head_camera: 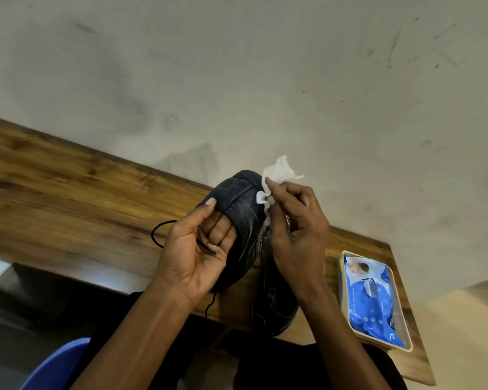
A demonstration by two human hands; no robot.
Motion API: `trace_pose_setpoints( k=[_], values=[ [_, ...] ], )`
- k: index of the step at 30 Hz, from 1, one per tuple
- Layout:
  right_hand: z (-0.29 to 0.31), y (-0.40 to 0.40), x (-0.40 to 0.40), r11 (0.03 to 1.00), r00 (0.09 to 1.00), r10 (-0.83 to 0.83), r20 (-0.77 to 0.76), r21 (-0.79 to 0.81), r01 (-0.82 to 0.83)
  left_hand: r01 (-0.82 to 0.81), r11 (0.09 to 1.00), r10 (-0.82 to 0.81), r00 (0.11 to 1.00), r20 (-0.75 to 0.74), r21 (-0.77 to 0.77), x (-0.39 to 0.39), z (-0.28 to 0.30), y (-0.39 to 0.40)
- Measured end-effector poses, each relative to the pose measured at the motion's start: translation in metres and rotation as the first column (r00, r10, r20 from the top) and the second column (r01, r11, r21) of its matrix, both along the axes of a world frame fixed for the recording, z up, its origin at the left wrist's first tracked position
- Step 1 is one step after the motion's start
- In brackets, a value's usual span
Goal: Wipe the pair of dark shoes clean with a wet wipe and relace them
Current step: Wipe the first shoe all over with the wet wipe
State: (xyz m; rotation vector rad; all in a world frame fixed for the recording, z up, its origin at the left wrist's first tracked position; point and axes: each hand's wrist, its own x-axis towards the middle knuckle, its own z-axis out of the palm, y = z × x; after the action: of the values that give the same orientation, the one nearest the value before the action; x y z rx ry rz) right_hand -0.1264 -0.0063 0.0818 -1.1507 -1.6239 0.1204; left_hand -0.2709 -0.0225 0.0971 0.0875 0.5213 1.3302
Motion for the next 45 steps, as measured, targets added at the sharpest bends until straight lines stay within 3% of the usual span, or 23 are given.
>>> trace_pose_setpoints(
  k=[5,10,12,16,24,31,36,40,45],
  values=[
    [-0.005,-0.002,-0.009,1.0,0.999,0.015,-0.049,-0.003,-0.015,0.002,0.995,0.007,0.996,-0.092,0.095,-0.001,-0.003,0.0],
    [-0.009,-0.01,-0.022,0.998,1.0,0.029,0.007,0.061,-0.029,0.011,0.985,0.071,0.882,-0.466,0.17,0.004,-0.006,-0.007],
    [-0.015,-0.018,-0.026,0.994,0.996,0.062,0.06,0.081,-0.067,-0.014,0.973,0.139,0.83,-0.541,0.228,0.005,-0.007,-0.007],
    [-0.025,-0.026,-0.028,0.988,0.985,0.107,0.137,0.098,-0.121,-0.026,0.961,0.171,0.839,-0.517,0.275,0.004,-0.005,-0.007],
    [-0.011,0.017,-0.01,0.998,1.0,-0.004,-0.03,0.069,0.006,-0.059,0.972,0.158,0.881,-0.445,0.228,-0.007,-0.018,0.004],
    [-0.049,0.002,-0.01,0.999,0.999,0.002,-0.053,-0.041,-0.004,-0.092,0.98,0.153,0.917,-0.368,0.178,-0.024,-0.029,0.013],
    [-0.023,0.005,-0.018,1.0,0.988,0.023,-0.152,0.008,-0.022,-0.094,0.983,0.146,0.923,-0.357,0.159,-0.025,-0.03,0.011],
    [0.003,0.017,-0.028,0.992,0.998,0.021,-0.061,0.122,-0.014,-0.065,0.986,0.117,0.925,-0.363,0.153,-0.018,-0.032,0.01],
    [-0.019,0.007,-0.015,0.996,0.998,-0.022,0.053,0.09,0.017,-0.085,0.991,0.115,0.931,-0.347,0.101,-0.015,-0.027,0.009]
  ],
)
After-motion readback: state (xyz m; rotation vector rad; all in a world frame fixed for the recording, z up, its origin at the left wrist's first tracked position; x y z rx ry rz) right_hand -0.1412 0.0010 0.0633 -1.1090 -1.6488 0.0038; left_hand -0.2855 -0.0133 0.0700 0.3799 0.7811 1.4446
